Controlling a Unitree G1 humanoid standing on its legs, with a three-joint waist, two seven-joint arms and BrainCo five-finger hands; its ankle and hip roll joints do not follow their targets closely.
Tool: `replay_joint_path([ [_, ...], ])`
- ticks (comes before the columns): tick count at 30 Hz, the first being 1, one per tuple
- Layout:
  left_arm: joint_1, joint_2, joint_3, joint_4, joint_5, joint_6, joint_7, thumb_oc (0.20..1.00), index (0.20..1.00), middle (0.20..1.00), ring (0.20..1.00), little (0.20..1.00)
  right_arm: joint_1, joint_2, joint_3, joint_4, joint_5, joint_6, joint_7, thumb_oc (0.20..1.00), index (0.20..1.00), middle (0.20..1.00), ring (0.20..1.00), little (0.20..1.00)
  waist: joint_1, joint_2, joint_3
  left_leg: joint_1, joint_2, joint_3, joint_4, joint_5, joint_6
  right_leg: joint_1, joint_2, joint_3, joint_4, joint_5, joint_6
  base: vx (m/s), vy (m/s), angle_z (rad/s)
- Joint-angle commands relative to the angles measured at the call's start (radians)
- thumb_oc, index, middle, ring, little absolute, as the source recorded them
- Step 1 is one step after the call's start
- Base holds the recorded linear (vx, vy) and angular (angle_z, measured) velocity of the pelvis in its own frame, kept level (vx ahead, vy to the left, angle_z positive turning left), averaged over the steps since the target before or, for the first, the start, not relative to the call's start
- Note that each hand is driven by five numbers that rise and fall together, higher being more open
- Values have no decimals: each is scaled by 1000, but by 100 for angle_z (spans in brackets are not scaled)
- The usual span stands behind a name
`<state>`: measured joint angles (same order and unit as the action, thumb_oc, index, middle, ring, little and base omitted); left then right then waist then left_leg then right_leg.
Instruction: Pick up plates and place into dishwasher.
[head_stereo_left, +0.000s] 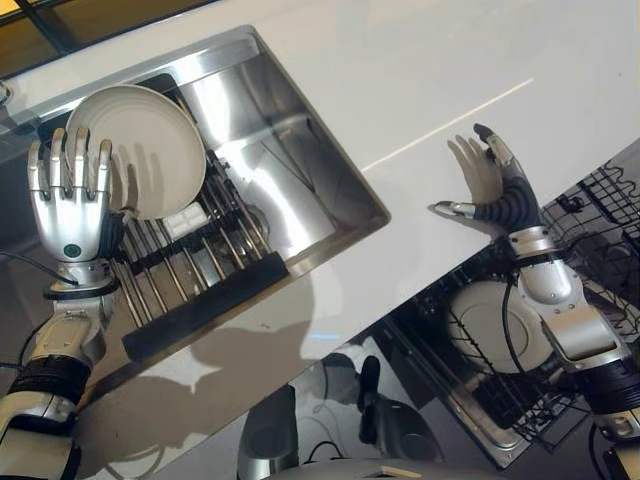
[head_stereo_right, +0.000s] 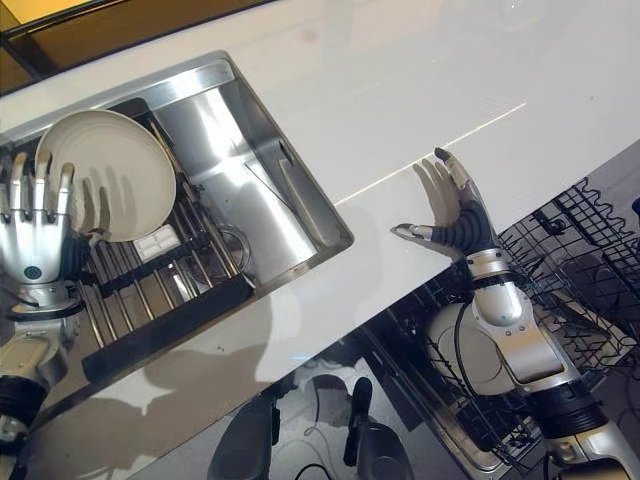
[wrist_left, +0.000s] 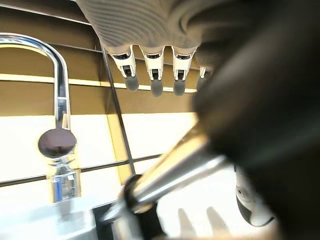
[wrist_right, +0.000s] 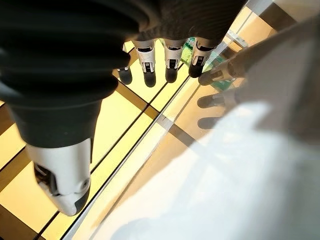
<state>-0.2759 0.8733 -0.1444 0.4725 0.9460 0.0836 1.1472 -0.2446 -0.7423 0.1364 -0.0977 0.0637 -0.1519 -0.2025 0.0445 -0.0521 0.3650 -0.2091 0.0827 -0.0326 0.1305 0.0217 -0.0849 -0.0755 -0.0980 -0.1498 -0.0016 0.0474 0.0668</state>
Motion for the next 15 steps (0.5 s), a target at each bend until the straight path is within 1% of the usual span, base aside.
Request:
replay_joint_path([
  [1, -23, -104, -1, -34, -23, -17, -38, 1000, 1000, 1000, 1000, 1000, 31, 26, -34, -65, 17, -26, 55, 1000, 1000, 1000, 1000, 1000, 5, -44, -59, -73, 34, 35, 36, -20, -36, 17, -74, 23, 146, -138, 63, 60, 104, 2],
  [4, 1, -100, -19, -24, -45, -38, -83, 1000, 1000, 1000, 1000, 1000, 51, 11, -51, -62, 16, -34, 80, 1000, 1000, 1000, 1000, 1000, -3, -26, -67, -70, 36, 38, 42, -19, -39, 25, -79, 27, 148, -143, 63, 47, 100, 0],
  [6, 17, -100, -57, -20, -103, -60, -177, 1000, 1000, 1000, 1000, 1000, 55, -2, -63, -63, 23, -32, 93, 1000, 1000, 1000, 1000, 1000, -10, -17, -66, -69, 37, 38, 47, -19, -39, 26, -81, 34, 148, -144, 64, 3, 64, -1],
  [8, 28, -109, -84, -20, -145, -79, -238, 1000, 1000, 1000, 1000, 1000, 56, -13, -69, -65, 28, -31, 94, 1000, 1000, 1000, 1000, 1000, -13, -15, -60, -69, 36, 39, 47, -20, -38, 27, -82, 39, 144, -143, 67, -44, 33, -1],
  [9, 34, -117, -96, -17, -185, -101, -282, 1000, 1000, 1000, 1000, 1000, 53, -20, -69, -64, 32, -31, 92, 1000, 1000, 1000, 1000, 1000, -13, -14, -57, -68, 36, 39, 46, -19, -37, 28, -82, 41, 142, -142, 68, -40, 19, 0],
  [11, 47, -130, -106, -28, -206, -126, -314, 1000, 1000, 1000, 1000, 1000, 57, -23, -75, -64, 31, -36, 88, 1000, 1000, 1000, 1000, 1000, -13, -13, -51, -65, 35, 40, 42, -19, -35, 30, -84, 41, 136, -139, 70, -35, 12, 1],
  [15, 57, -122, -88, -64, -158, -136, -285, 1000, 1000, 1000, 1000, 1000, 75, -26, -96, -66, 35, -47, 87, 1000, 1000, 1000, 1000, 1000, -9, -11, -51, -68, 32, 38, 41, -16, -36, 37, -89, 34, 127, -135, 74, -8, 1, 0],
])
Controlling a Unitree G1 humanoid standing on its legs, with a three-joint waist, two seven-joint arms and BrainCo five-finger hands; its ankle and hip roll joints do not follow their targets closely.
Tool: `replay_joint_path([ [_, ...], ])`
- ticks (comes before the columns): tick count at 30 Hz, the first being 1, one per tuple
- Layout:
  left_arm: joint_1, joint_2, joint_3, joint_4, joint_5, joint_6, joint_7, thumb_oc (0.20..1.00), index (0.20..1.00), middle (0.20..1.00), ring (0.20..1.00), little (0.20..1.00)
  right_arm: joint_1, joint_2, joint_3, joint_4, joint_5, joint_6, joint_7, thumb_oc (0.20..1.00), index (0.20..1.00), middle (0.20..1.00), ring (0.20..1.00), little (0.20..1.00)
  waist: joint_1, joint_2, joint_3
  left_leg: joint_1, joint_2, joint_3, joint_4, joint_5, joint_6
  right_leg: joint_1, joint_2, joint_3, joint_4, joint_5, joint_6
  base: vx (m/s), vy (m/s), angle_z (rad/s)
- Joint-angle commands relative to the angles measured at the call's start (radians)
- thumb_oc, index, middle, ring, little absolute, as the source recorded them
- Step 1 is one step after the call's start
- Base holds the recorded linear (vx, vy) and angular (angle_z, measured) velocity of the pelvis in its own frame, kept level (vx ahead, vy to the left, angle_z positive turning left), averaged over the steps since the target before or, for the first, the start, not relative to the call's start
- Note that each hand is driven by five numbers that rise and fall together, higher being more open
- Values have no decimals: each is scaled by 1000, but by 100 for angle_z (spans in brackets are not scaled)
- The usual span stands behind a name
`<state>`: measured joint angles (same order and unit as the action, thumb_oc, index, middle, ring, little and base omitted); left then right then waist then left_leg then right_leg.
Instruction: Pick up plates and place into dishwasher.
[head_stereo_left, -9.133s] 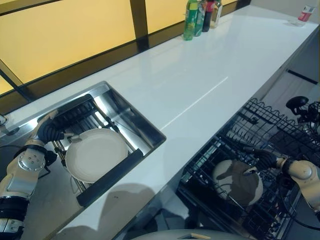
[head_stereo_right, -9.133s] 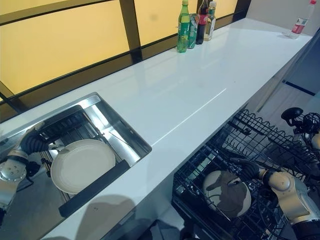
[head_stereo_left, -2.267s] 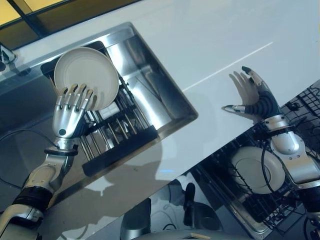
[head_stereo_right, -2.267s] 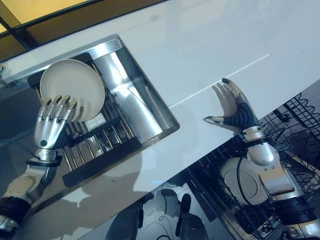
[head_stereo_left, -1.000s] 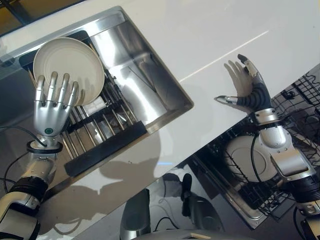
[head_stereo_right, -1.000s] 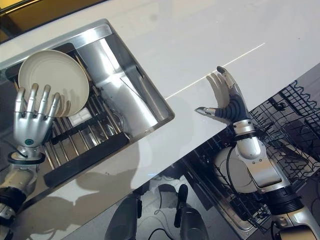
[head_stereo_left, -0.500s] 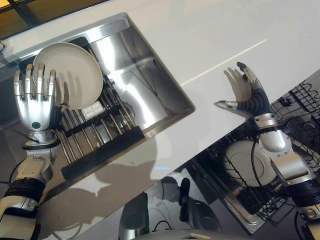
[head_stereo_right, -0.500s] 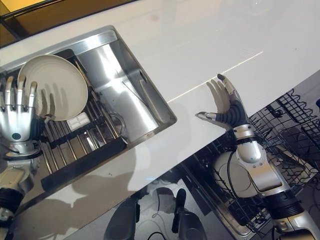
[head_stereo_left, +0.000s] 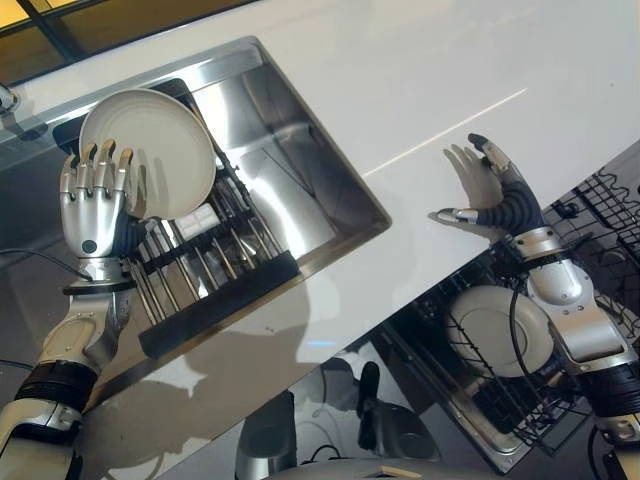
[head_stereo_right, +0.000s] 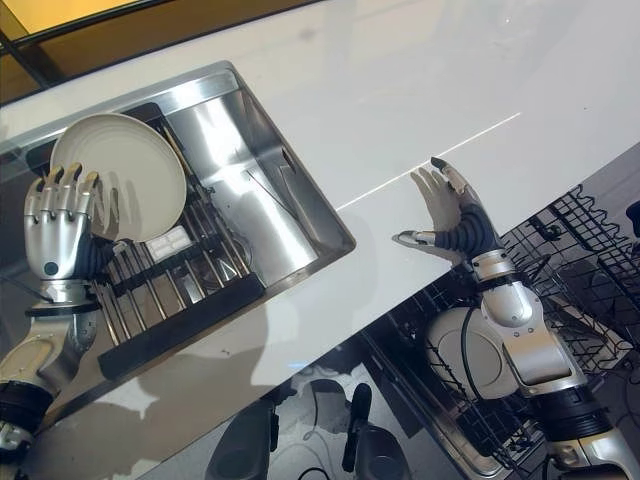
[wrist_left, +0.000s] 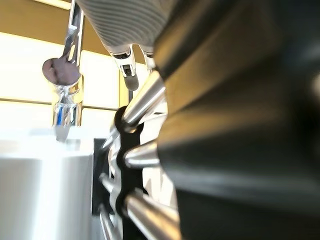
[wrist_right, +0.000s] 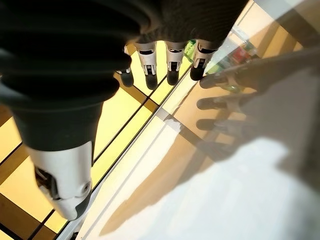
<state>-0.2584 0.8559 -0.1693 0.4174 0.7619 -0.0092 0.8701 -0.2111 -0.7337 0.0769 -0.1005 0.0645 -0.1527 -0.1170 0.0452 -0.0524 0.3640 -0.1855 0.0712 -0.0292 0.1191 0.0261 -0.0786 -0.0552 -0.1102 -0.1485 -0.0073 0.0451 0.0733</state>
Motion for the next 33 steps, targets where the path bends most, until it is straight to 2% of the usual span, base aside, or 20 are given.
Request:
replay_joint_path([
  [1, 32, -87, -56, -21, 42, -30, 19, 1000, 1000, 1000, 1000, 1000, 45, -37, -41, -61, 34, -47, 1, 1000, 1000, 1000, 1000, 1000, -8, -11, -52, -95, 42, 34, 53, -19, -43, 20, -80, 31, 130, -131, 69, 0, 0, 0],
  [4, -11, -19, 19, -47, 70, 48, 157, 1000, 1000, 1000, 1000, 1000, 50, -47, -46, -50, 46, -49, 1, 1000, 1000, 1000, 1000, 1000, -4, -7, -61, -93, 37, 30, 48, -14, -46, 26, -86, 26, 128, -130, 75, 0, 0, 0],
  [7, -21, 14, 107, -89, 74, 77, 259, 1000, 1000, 1000, 1000, 1000, 74, -39, -54, -50, 43, -51, -2, 1000, 1000, 1000, 1000, 1000, 5, -6, -78, -91, 30, 21, 42, -13, -47, 40, -91, 18, 123, -134, 75, 47, 1, 0],
  [10, -24, 15, 195, -156, 113, 88, 318, 1000, 1000, 1000, 1000, 1000, 97, -28, -62, -56, 45, -43, -1, 1000, 1000, 1000, 1000, 1000, 14, -7, -108, -85, 25, 14, 35, -15, -49, 54, -96, 9, 117, -136, 77, 65, -14, 7],
  [16, -19, 33, 257, -257, 191, 81, 254, 1000, 1000, 1000, 1000, 1000, 123, -20, -69, -69, 52, -23, 34, 1000, 1000, 1000, 1000, 1000, 6, 7, -166, -56, 26, 14, 15, -19, -53, 78, -103, 6, 115, -143, 85, 96, 14, 2],
  [19, -15, 51, 227, -256, 205, 62, 184, 1000, 1000, 1000, 1000, 1000, 140, -22, -74, -74, 54, -18, 60, 1000, 1000, 1000, 1000, 1000, -6, 22, -186, -40, 33, 24, 9, -19, -55, 87, -106, 12, 118, -147, 90, 105, 63, -4],
  [23, 4, 53, 131, -213, 188, 35, 108, 1000, 1000, 1000, 1000, 1000, 175, -28, -93, -84, 54, -16, 95, 1000, 1000, 1000, 1000, 1000, -26, 34, -192, -25, 42, 34, 15, -23, -55, 95, -106, 28, 125, -151, 94, 95, 53, -4],
  [30, 20, 34, 50, -170, 172, -3, 124, 1000, 1000, 1000, 1000, 1000, 168, -39, -89, -68, 59, -21, 72, 1000, 1000, 1000, 1000, 1000, -25, 24, -163, -26, 43, 40, 23, -23, -50, 102, -105, 43, 109, -139, 99, -4, -13, -7],
  [32, 16, 32, 46, -170, 151, -32, 85, 1000, 1000, 1000, 1000, 1000, 170, -39, -88, -68, 59, -23, 67, 1000, 1000, 1000, 1000, 1000, -23, 21, -160, -30, 44, 42, 26, -22, -50, 105, -106, 42, 105, -136, 100, 7, -31, -1],
  [33, 9, 33, 32, -175, 163, -46, 14, 1000, 1000, 1000, 1000, 1000, 171, -39, -86, -68, 59, -23, 65, 1000, 1000, 1000, 1000, 1000, -23, 21, -158, -35, 44, 42, 31, -21, -51, 105, -107, 40, 104, -134, 101, 0, 0, 0],
])
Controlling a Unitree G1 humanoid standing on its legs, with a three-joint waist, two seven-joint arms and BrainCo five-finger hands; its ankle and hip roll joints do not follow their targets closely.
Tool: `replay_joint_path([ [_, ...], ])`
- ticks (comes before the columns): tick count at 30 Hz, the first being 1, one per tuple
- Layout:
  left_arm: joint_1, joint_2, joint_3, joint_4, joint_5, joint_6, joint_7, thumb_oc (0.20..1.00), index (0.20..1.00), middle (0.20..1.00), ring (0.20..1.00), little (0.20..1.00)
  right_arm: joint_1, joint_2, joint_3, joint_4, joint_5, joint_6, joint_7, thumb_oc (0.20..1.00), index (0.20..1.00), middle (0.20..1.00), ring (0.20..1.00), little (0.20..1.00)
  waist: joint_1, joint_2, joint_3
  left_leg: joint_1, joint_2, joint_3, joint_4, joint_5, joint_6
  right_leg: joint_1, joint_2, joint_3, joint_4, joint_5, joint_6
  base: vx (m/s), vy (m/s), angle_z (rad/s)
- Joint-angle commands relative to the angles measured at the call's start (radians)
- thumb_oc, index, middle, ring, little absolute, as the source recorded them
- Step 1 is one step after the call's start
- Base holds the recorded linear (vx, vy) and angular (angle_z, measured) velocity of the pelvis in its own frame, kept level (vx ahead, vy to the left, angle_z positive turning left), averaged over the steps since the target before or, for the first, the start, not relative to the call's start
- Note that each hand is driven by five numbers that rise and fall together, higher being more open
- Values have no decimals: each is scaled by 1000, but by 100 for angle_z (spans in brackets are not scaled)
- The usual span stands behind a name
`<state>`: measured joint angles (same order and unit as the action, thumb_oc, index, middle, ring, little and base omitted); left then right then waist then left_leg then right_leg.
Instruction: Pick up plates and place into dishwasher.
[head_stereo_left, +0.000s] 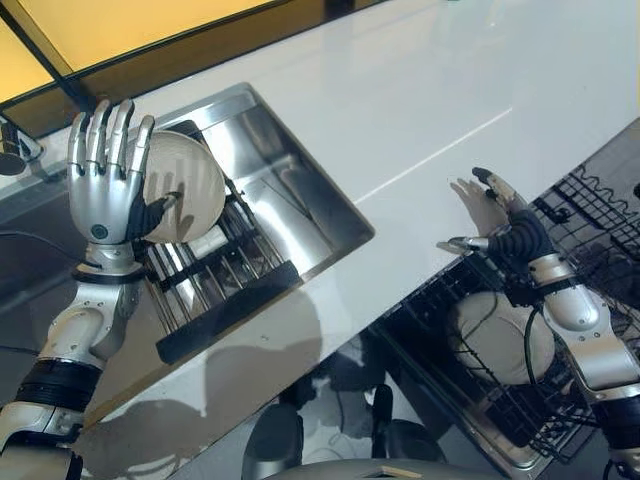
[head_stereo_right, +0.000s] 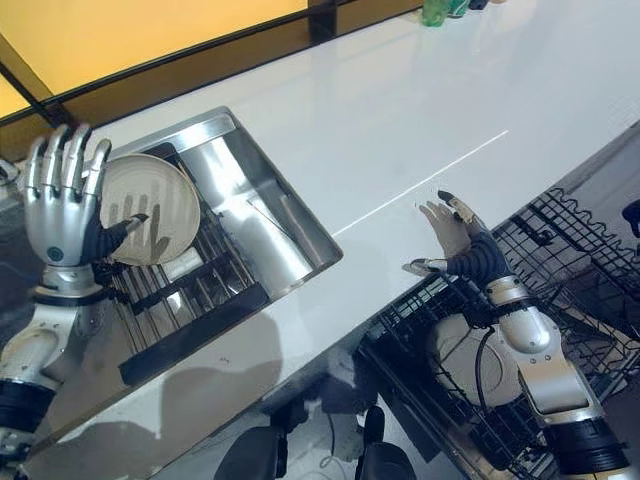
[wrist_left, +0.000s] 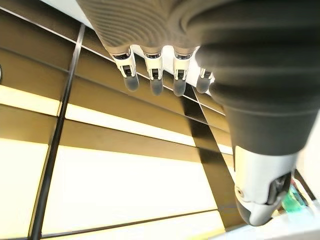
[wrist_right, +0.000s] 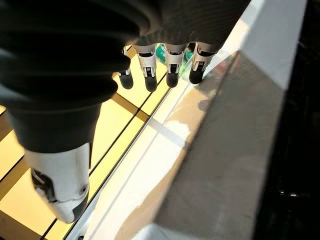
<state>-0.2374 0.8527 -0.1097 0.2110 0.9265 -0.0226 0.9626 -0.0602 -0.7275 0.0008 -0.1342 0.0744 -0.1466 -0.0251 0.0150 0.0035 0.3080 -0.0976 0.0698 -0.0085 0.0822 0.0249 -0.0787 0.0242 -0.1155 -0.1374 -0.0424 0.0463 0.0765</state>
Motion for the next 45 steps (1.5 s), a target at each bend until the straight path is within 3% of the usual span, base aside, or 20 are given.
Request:
replay_joint_path([
  [1, -19, 41, -48, 39, -16, -36, -139, 1000, 1000, 1000, 1000, 1000, 15, -48, -8, -31, 51, -29, -25, 1000, 1000, 1000, 1000, 1000, 5, -33, -100, -127, 47, 22, 71, -18, -52, 25, -102, 29, 139, -134, 98, 0, 0, 0],
  [5, -93, 91, -142, 89, -40, -11, -204, 1000, 1000, 1000, 1000, 1000, -28, -78, 11, -14, 74, -17, -17, 1000, 1000, 1000, 1000, 1000, -4, -22, -89, -142, 50, 22, 84, -10, -57, 23, -103, 33, 139, -129, 100, 8, 21, 0],
  [13, -216, 123, -213, 257, -130, 13, -233, 1000, 1000, 1000, 1000, 1000, -85, -107, 52, 24, 87, -5, -22, 1000, 1000, 1000, 1000, 1000, -17, -16, -92, -144, 44, 30, 89, -11, -57, 36, -116, 34, 126, -126, 105, 38, 34, 0],
  [20, -262, 116, -173, 368, -256, -55, -328, 1000, 1000, 1000, 1000, 1000, -99, -99, 70, 30, 85, 14, -18, 1000, 1000, 1000, 1000, 1000, -23, -12, -123, -118, 33, 47, 84, -21, -48, 43, -137, 23, 129, -125, 117, 72, 20, -1],
  [31, -253, 193, -106, 405, -249, -33, -391, 1000, 1000, 1000, 1000, 1000, -75, -106, 67, 33, 98, 19, 22, 1000, 1000, 1000, 1000, 1000, -45, 17, -168, -58, 24, 85, 80, -51, -30, 29, -159, 26, 181, -142, 122, 93, 29, -7],
  [39, -281, 210, -129, 469, -219, 7, -325, 1000, 1000, 1000, 1000, 1000, -103, -139, 87, 44, 121, 30, 41, 1000, 1000, 1000, 1000, 1000, -75, 35, -161, -37, 13, 98, 90, -69, -23, 1, -170, 50, 218, -149, 118, 78, 56, -5],
  [45, -331, 192, -170, 519, -248, 2, -394, 1000, 1000, 1000, 1000, 1000, -149, -154, 113, 62, 116, 49, 46, 1000, 1000, 1000, 1000, 1000, -102, 47, -138, -32, 2, 111, 107, -84, -15, -38, -181, 70, 250, -145, 114, 41, 72, -4],
])
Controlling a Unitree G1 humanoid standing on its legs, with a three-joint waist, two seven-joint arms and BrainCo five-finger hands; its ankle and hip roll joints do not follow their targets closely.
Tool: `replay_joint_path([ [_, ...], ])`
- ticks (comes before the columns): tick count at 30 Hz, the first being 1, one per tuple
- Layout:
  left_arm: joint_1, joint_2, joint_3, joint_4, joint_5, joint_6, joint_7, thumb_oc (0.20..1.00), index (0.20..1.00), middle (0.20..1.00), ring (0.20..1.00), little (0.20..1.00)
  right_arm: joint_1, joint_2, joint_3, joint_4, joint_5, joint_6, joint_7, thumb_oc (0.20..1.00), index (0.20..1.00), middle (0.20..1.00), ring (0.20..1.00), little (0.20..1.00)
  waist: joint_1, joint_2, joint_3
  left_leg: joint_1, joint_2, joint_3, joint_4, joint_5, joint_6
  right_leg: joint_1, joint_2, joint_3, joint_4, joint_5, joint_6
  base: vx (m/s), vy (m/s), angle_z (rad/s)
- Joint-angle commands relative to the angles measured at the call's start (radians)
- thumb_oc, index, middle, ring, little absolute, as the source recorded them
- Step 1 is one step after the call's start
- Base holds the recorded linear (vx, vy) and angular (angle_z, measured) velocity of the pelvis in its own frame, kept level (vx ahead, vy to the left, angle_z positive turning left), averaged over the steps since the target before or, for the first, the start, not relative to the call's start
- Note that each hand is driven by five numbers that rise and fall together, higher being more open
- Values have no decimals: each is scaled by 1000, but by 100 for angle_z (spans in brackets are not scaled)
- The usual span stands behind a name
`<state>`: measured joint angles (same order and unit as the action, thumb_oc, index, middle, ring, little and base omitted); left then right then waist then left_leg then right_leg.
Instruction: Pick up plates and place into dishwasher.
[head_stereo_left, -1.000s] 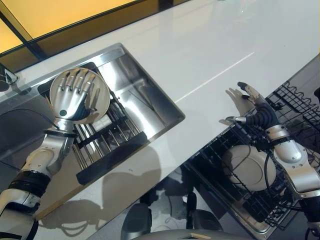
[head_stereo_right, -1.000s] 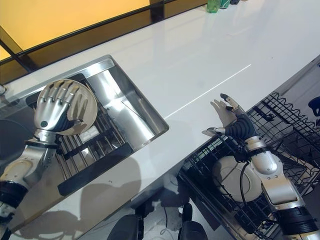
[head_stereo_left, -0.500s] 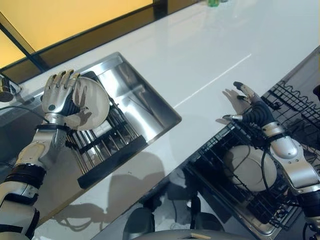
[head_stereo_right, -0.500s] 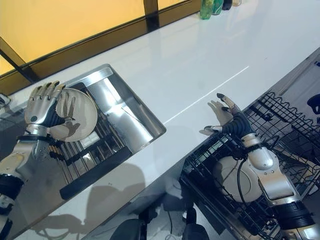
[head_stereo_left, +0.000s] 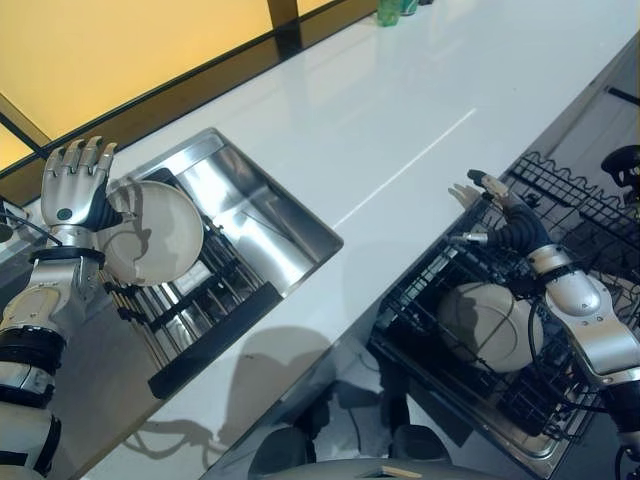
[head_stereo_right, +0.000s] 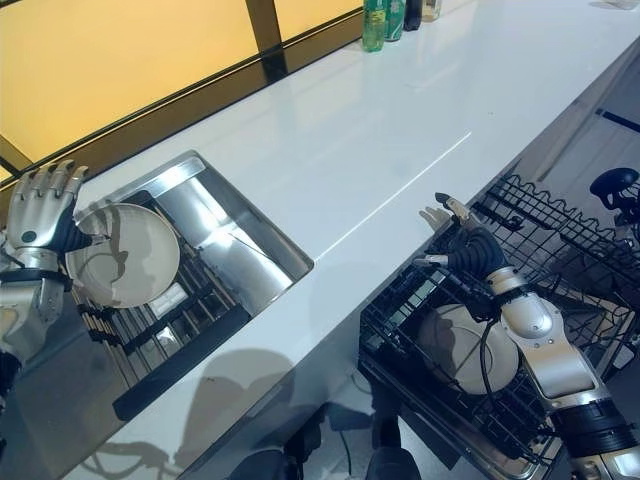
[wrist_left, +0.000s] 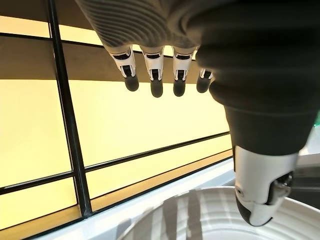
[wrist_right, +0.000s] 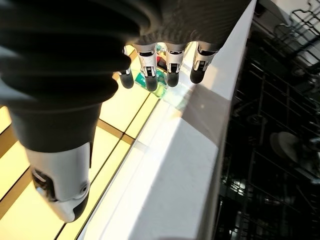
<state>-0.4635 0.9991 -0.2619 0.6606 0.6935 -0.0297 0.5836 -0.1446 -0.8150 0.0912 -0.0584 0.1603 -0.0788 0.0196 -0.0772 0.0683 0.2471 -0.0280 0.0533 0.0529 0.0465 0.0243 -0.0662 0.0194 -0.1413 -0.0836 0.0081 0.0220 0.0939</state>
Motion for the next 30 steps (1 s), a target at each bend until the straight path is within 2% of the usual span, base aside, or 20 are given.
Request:
replay_joint_path([
  [1, -107, 43, -20, 73, -18, 7, -23, 1000, 1000, 1000, 1000, 1000, -67, -67, 22, -13, 29, -17, 2, 1000, 1000, 1000, 1000, 1000, -11, -17, -75, -100, 18, 50, 142, -84, -27, -36, -155, 18, 201, -121, 96, 26, 70, -1],
  [8, -140, 17, -62, 112, -35, -14, -96, 1000, 1000, 1000, 1000, 1000, -89, -94, 15, -10, 15, 9, -7, 1000, 1000, 1000, 1000, 1000, -40, -17, -29, -100, 1, 67, 151, -93, -14, -86, -159, 43, 229, -108, 87, 11, 75, -7],
  [12, -211, 22, -121, 155, -63, -22, -121, 1000, 1000, 1000, 1000, 1000, -129, -109, 28, -6, 15, 24, -26, 1000, 1000, 1000, 1000, 1000, -56, -29, 21, -119, 2, 74, 172, -97, -10, -128, -161, 60, 242, -88, 82, -53, 25, -2],
  [18, -380, 26, -239, 224, -140, -41, -208, 1000, 1000, 1000, 1000, 1000, -229, -114, 80, 34, 11, 22, -95, 1000, 1000, 1000, 1000, 1000, -74, -48, 116, -215, 19, 87, 241, -94, -8, -231, -159, 83, 289, -63, 66, -161, 2, -1],
  [22, -460, 34, -291, 251, -147, -15, -247, 1000, 1000, 1000, 1000, 1000, -284, -118, 105, 50, 6, 28, -120, 1000, 1000, 1000, 1000, 1000, -80, -57, 173, -259, 21, 89, 257, -82, -8, -275, -151, 98, 299, -46, 57, -104, 9, -2],
  [25, -500, 37, -308, 288, -151, -7, -260, 1000, 1000, 1000, 1000, 1000, -303, -120, 112, 63, 7, 24, -130, 1000, 1000, 1000, 1000, 1000, -83, -60, 193, -279, 23, 93, 260, -76, -8, -297, -148, 99, 302, -39, 53, -66, 10, -5],
  [30, -541, 39, -343, 366, -104, 60, -324, 1000, 1000, 1000, 1000, 1000, -323, -124, 115, 71, 5, 25, -136, 1000, 1000, 1000, 1000, 1000, -87, -60, 211, -297, 22, 90, 256, -66, -8, -324, -145, 100, 306, -32, 45, -30, 14, -2],
])
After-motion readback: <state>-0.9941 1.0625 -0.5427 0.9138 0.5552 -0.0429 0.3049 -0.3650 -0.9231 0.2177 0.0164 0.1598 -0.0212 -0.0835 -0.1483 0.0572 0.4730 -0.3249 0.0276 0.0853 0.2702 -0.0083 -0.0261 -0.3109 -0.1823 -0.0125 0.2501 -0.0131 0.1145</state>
